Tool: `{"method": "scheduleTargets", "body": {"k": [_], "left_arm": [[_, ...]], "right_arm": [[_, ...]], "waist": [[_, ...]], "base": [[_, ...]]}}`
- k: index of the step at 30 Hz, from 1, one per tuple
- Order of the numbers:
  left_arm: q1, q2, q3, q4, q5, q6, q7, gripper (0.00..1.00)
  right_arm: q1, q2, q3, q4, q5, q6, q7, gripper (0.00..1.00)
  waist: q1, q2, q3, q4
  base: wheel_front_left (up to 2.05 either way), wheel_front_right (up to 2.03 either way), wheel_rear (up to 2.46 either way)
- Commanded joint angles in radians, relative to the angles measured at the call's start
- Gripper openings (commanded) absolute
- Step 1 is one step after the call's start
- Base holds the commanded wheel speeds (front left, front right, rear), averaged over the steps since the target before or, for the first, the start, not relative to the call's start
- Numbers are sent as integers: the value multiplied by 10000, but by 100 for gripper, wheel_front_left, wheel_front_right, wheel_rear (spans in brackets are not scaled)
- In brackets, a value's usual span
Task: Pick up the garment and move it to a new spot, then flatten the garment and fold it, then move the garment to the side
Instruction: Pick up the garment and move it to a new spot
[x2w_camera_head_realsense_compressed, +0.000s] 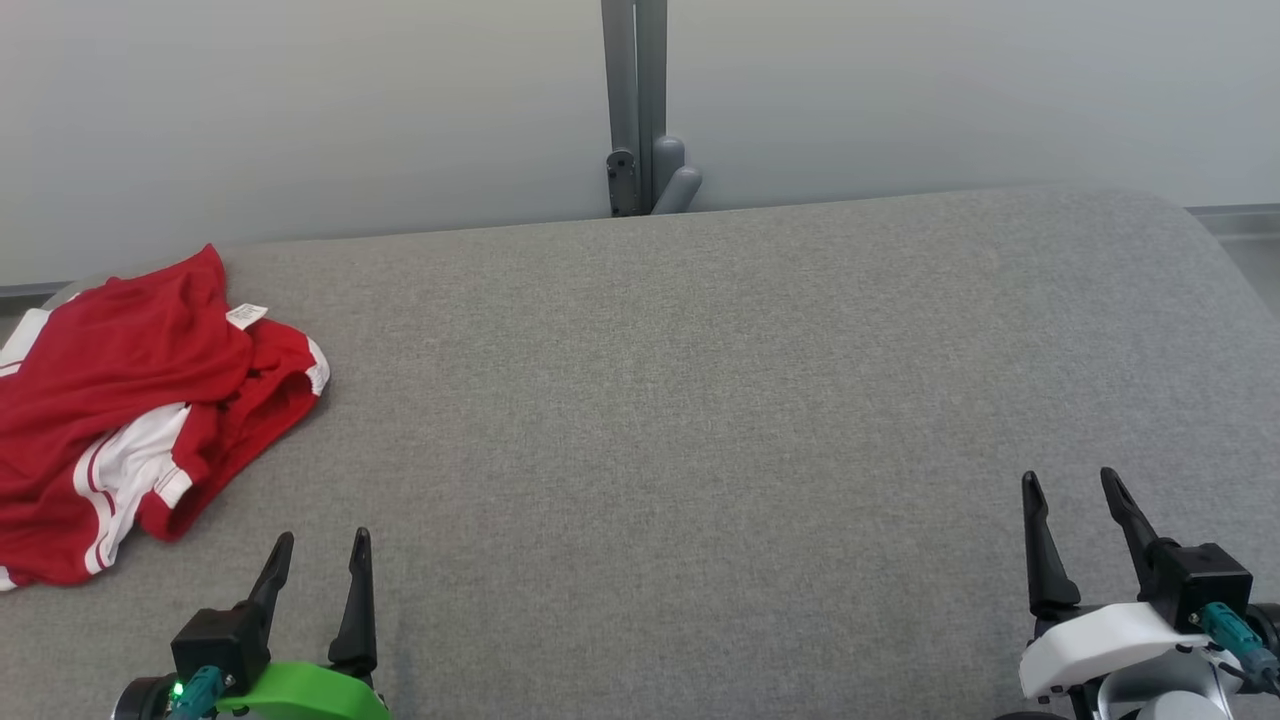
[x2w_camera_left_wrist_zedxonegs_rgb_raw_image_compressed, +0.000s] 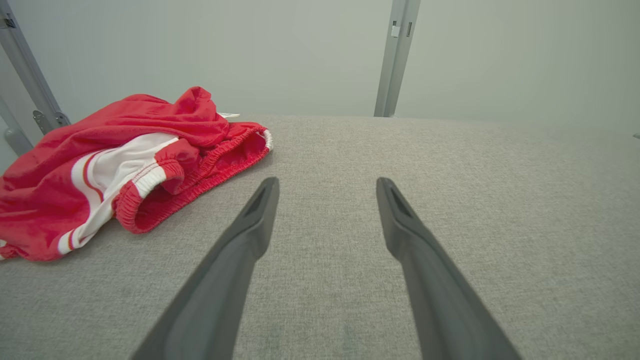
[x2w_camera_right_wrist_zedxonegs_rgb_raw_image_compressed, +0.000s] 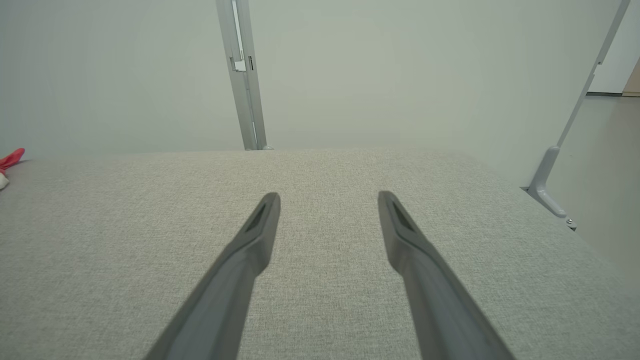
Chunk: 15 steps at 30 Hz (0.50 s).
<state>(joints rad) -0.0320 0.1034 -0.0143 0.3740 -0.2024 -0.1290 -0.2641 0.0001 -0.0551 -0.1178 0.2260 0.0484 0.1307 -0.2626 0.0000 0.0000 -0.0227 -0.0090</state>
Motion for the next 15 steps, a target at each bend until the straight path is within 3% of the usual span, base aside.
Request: {"method": "scheduleTargets", "body": {"k": [1, 8, 15], "left_arm": [[-118, 22, -25, 35, -91, -24, -8, 100], [-194, 66, -146, 104, -68, -25, -8, 100], [74, 202, 85, 193, -110, -24, -6, 100]], "right_arm": [[144, -19, -36, -27, 15, 1, -33, 100], [234, -3, -15, 22, 81, 1, -31, 100], [216, 23, 243, 97, 144, 1, -31, 100]], "waist": [[0, 0, 11, 42], [0, 0, -15, 872], [0, 0, -134, 2417]], "base": [[0, 0, 0], [0, 0, 0], [0, 0, 0]]}}
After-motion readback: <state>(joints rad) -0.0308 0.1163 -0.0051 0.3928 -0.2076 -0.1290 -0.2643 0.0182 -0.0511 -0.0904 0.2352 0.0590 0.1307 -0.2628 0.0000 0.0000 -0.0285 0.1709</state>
